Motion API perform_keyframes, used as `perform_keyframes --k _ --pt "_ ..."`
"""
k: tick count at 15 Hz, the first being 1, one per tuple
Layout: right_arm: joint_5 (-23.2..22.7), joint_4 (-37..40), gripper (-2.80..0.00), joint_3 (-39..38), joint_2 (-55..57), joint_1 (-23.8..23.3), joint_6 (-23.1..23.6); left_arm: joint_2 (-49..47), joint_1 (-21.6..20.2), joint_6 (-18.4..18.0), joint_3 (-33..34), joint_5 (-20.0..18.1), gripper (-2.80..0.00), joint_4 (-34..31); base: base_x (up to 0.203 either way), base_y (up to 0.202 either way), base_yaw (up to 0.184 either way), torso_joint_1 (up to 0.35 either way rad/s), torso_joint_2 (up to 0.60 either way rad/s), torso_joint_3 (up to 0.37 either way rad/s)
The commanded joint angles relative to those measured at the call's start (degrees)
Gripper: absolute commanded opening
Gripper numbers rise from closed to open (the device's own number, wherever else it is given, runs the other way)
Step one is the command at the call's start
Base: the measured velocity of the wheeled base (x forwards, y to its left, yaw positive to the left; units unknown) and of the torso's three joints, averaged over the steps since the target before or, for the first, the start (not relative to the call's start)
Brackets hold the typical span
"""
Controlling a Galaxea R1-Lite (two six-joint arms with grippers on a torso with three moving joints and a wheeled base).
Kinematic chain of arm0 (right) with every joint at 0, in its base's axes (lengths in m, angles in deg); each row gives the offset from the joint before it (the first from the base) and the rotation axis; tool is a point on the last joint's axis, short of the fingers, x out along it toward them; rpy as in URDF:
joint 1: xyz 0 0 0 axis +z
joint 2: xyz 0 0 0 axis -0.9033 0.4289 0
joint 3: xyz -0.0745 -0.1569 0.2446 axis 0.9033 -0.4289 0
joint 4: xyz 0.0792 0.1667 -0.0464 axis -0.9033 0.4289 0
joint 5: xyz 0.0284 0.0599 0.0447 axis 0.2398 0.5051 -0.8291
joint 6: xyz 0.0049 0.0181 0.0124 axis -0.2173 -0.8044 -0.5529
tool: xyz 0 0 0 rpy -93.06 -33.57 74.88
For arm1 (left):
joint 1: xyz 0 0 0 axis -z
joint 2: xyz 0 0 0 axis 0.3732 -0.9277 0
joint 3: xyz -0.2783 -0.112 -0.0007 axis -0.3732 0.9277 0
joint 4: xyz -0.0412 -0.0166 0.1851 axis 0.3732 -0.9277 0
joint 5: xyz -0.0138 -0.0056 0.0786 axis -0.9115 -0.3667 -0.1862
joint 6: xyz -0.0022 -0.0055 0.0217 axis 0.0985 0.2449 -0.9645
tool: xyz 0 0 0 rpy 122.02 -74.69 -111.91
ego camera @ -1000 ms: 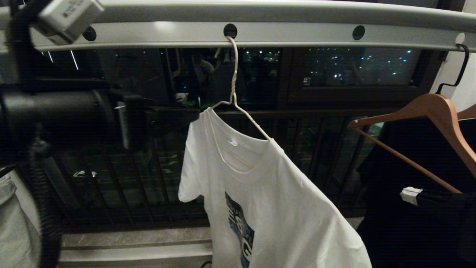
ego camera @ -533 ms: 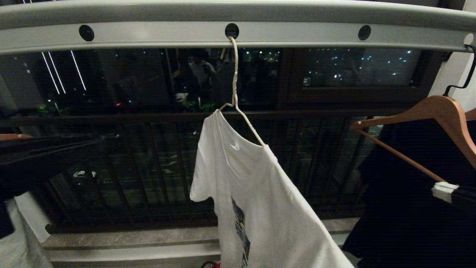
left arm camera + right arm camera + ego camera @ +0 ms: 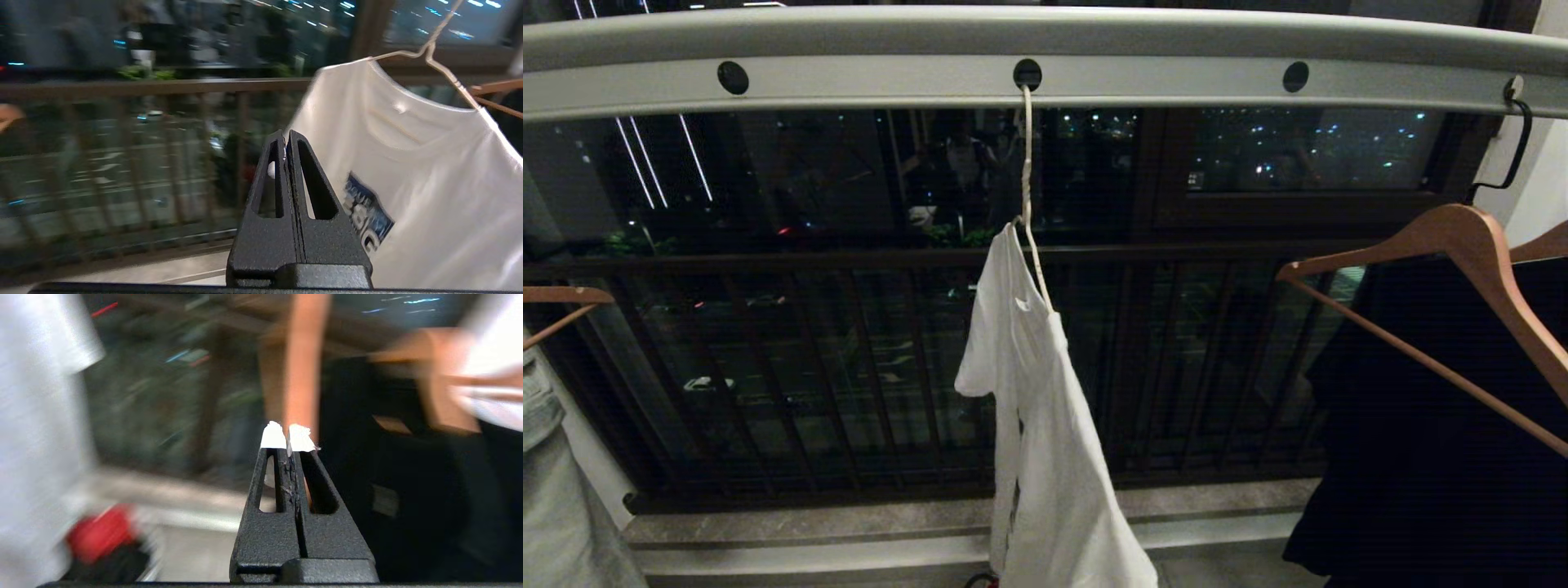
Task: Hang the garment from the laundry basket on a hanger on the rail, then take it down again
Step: Take the clothes off the clothes rack
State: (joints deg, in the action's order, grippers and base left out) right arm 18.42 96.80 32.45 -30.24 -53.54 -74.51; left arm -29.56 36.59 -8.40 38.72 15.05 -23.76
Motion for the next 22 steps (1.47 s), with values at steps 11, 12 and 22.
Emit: perform_keyframes --k 11,12,22 --pt "-0.96 15.39 -2.8 0.27 -9.84 -13.02 -6.11 22.76 -14.08 -0.4 11.62 -7.11 -2.8 -13.24 0.0 0.0 0.0 0.0 0.0 0.0" --pt "-1.83 15.26 -2.8 -2.32 -11.17 -12.89 -6.17 23.25 -14.12 -0.67 13.7 -7.66 -2.8 -13.07 0.0 0.0 0.0 0.0 0.0 0.0" --pt "-7.52 -20.79 -2.8 -46.44 -24.28 -10.56 -8.13 29.38 -14.14 -13.66 42.15 -7.16 -2.8 6.13 0.0 0.0 0.0 0.0 0.0 0.0"
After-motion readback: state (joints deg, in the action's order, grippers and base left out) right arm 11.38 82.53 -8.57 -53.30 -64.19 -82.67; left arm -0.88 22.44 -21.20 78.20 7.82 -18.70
